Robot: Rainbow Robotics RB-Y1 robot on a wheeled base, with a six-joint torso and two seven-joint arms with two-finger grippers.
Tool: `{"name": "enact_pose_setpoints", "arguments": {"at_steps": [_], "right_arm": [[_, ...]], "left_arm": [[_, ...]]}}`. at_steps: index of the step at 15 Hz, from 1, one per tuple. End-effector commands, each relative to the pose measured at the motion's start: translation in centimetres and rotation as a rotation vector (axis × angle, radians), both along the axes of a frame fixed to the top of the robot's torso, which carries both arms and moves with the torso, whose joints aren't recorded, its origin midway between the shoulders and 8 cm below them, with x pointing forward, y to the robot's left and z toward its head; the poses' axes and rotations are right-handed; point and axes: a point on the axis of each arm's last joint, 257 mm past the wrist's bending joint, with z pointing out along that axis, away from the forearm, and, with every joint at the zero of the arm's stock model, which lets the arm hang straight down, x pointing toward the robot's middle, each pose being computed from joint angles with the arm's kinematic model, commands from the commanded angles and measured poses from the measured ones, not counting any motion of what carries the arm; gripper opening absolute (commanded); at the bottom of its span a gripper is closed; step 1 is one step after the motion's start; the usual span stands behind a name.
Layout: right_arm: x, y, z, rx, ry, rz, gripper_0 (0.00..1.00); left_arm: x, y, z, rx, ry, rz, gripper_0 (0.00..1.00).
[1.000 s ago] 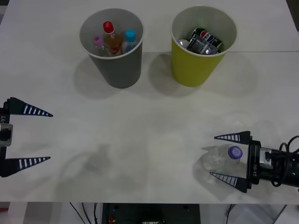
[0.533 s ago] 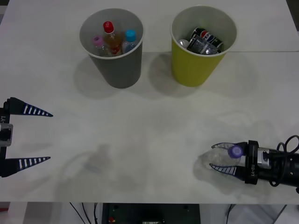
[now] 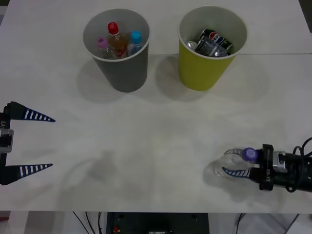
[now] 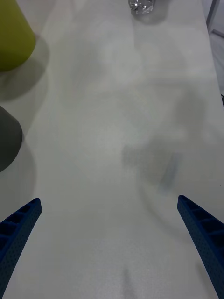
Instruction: Put the can into the green bin and the plastic bottle into the gray bin
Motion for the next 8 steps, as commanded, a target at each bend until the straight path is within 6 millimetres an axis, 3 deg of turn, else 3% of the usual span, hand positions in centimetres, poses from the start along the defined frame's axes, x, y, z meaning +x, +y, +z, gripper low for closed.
{"name": "enact_pose_setpoints", "arguments": {"at_steps": [1, 8], "right_arm": [[-0.3, 0.1, 1.4, -0.012, 0.055, -0.019, 0.00], [-0.4, 3.0, 6.4, -0.106, 0.241, -0.236, 0.00]], "left_arm": [[0.0, 0.0, 0.0, 0.000, 0.000, 0.000, 1.00], [0.0, 0.0, 0.0, 0.000, 0.000, 0.000, 1.00]]}}
